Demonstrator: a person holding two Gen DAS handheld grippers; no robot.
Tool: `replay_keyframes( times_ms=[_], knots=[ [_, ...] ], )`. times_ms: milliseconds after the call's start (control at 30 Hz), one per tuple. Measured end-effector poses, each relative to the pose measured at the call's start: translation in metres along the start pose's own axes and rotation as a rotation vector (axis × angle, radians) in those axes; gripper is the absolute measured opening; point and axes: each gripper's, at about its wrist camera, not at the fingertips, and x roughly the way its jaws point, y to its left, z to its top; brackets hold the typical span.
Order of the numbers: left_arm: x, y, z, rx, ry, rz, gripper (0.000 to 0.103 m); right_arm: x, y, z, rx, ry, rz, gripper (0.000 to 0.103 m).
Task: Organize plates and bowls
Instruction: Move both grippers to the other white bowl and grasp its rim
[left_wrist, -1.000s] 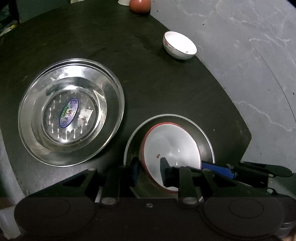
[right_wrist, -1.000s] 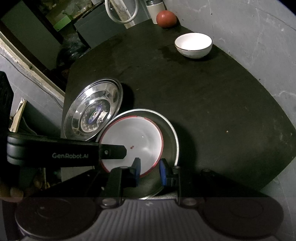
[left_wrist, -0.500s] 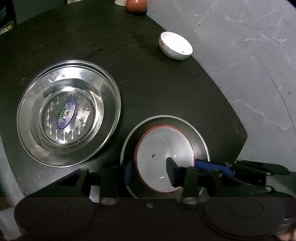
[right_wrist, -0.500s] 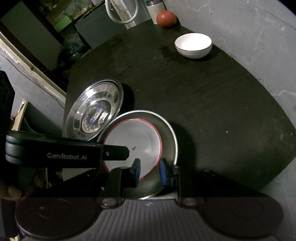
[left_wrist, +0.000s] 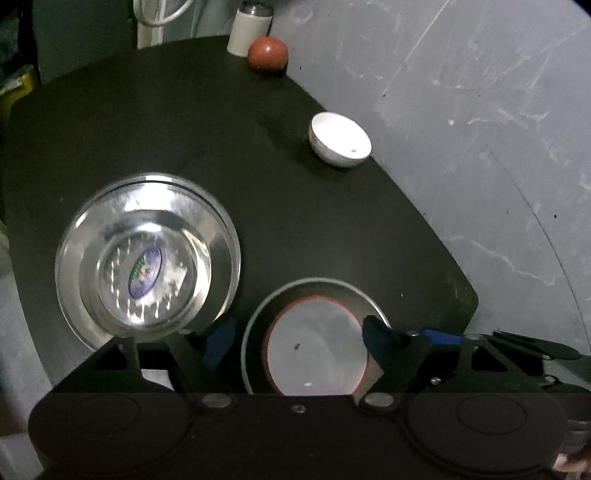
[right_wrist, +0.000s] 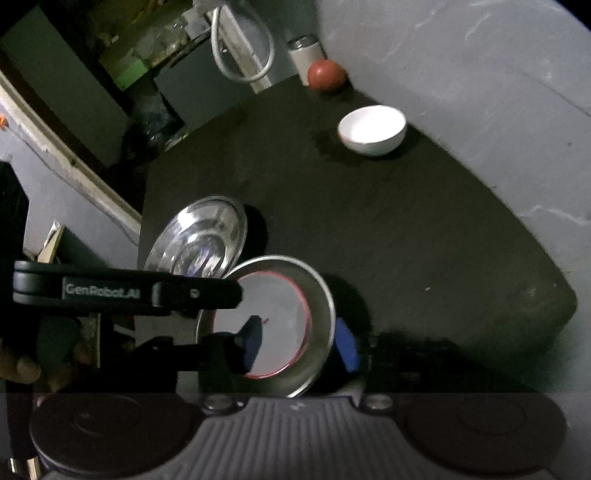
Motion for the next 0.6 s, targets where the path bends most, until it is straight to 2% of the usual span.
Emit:
replay_keyframes(
  times_ms=[100,200,267,333,600],
  knots=[
    [-0.003,-0.003,0.007,0.009,-0.023,0.008,0.095,-0.007,-0.007,0.003,0.019,-0.016,-0.006,0.066],
    [-0.004,-0.006,0.014,0.020,-0.048,0.020,0.100,-0.011,-0.015,0.005,0.033,-0.038,-0.016,0.080],
    [-0.003,-0.007,0.020,0.022,-0.064,0.025,0.102,-0.013,-0.021,0.007,0.048,-0.050,-0.021,0.095],
    [-0.002,-0.007,0.026,0.021,-0.081,0.031,0.102,-0.014,-0.028,0.010,0.071,-0.063,-0.022,0.101],
    [0.019,-0.002,0.065,-0.016,-0.117,0.075,0.102,-0.001,-0.056,0.027,0.179,-0.120,-0.070,0.103]
  ],
)
